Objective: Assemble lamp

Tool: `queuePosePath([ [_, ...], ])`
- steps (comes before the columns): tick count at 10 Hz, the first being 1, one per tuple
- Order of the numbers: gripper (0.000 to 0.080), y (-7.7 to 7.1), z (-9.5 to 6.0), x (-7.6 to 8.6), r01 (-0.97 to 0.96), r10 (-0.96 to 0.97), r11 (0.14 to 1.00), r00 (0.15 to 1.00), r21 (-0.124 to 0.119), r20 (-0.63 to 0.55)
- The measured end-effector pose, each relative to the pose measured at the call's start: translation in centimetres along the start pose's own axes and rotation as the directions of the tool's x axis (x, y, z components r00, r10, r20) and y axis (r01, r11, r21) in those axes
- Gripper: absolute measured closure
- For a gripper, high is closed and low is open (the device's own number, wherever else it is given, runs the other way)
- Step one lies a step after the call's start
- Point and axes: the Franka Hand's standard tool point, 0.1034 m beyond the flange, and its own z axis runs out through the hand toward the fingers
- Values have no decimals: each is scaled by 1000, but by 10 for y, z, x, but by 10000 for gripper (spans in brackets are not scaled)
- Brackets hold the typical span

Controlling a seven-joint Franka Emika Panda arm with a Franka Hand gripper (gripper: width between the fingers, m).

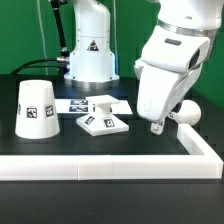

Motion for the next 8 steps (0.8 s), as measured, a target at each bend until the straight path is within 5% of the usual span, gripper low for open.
queuePosePath([
  [4, 100, 1, 0, -1, -3, 3, 1000, 1000, 0, -1],
  [8, 100, -11, -8, -72, -80, 78, 995, 996, -52, -44],
])
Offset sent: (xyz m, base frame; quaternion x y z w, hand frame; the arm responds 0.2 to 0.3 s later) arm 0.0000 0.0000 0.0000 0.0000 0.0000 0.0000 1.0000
